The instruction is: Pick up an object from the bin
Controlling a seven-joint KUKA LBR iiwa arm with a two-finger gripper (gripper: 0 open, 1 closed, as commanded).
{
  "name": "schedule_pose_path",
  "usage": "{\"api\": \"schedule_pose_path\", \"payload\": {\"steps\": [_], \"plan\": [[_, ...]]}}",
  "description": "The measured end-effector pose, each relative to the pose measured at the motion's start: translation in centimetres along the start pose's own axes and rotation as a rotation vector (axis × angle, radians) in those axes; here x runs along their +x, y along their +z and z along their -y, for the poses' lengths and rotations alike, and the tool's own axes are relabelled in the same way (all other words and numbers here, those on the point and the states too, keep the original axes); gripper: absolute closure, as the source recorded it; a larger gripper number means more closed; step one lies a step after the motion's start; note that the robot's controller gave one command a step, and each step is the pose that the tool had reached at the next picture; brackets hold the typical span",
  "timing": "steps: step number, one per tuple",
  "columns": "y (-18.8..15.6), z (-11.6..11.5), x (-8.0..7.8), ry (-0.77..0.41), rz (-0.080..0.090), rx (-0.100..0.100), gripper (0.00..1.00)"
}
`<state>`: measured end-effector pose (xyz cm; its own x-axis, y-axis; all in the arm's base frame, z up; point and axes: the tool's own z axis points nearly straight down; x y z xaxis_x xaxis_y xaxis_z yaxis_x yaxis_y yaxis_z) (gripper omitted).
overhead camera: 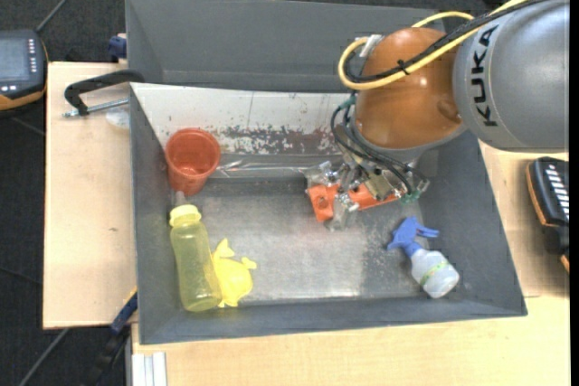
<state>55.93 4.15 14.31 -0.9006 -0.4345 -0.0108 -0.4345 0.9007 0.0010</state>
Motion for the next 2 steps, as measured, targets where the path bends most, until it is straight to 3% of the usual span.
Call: {"api": "schedule_pose_path", "payload": {"steps": [2], "plan": [[-1.71, -0.01, -0.06, 0.000, 0.002, 0.000, 1.00]]}}
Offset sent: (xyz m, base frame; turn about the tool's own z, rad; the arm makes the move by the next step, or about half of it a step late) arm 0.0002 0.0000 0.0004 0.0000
